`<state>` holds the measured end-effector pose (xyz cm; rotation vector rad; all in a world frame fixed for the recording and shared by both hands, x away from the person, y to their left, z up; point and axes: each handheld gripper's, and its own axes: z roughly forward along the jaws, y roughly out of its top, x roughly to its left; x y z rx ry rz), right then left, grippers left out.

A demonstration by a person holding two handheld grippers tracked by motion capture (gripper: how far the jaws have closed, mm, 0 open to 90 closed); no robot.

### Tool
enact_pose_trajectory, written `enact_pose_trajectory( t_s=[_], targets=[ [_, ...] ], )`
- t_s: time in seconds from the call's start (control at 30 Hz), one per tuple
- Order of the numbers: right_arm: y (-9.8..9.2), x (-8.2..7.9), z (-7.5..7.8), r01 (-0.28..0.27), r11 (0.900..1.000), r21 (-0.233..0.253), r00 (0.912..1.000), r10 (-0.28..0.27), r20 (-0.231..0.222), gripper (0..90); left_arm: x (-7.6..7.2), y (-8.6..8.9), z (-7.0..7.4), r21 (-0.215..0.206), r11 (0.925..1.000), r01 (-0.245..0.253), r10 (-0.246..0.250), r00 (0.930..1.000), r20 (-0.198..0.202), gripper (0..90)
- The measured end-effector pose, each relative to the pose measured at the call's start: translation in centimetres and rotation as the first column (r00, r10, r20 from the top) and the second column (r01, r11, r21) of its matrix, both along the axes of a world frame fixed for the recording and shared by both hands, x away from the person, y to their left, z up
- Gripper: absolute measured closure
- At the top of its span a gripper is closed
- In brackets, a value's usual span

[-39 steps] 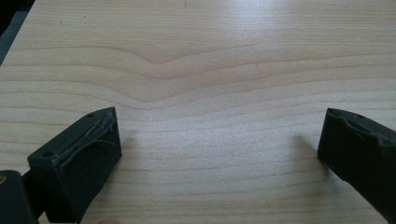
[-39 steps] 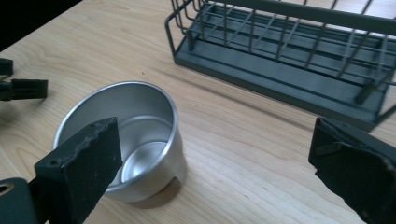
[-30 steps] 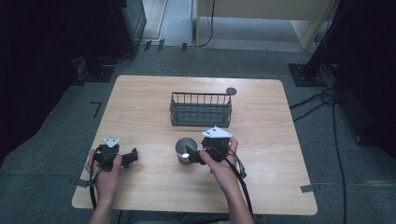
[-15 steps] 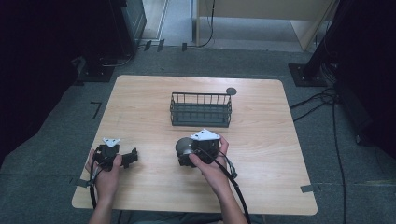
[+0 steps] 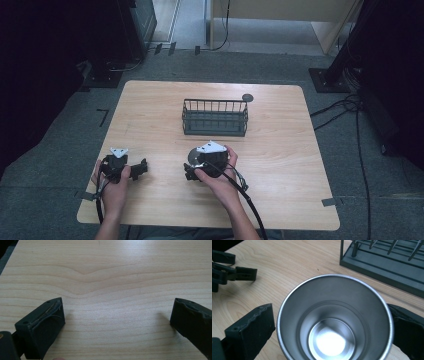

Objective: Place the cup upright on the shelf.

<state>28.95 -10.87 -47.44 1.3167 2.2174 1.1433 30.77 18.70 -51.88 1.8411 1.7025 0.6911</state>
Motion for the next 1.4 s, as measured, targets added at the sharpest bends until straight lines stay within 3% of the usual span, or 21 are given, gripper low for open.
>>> enact_pose_trajectory(
  t_s=[0.2,0.37,0.6,0.83,1.4],
  targets=[
    [0.6,0.1,-0.7,0.009,0.999,-0.041,1.0,-0.009,0.002,0.0,0.0,0.0,0.0,0.0,1.0,0.0,0.0,1.0,0.0,0.0],
    [0.7,0.2,-1.1,0.021,0.999,-0.045,0.9997,-0.021,0.007,0.7,0.0,0.0,0.0,0.0,1.0,0.0,0.0,1.0,0.0,0.0],
    [0.9,-0.2,-1.5,0.05,0.995,-0.083,0.9982,-0.046,0.038,16.5,0.0,0.0,0.0,0.0,1.0,0.0,0.0,1.0,0.0,0.0],
    [0.8,-0.3,-1.4,0.043,0.995,-0.095,0.9982,-0.038,0.047,18.1,0.0,0.0,0.0,0.0,1.0,0.0,0.0,1.0,0.0,0.0],
    [-1.3,0.2,0.5,0.083,0.995,-0.047,0.9951,-0.08,0.059,18.3,0.0,0.0,0.0,0.0,1.0,0.0,0.0,1.0,0.0,0.0]
  ],
)
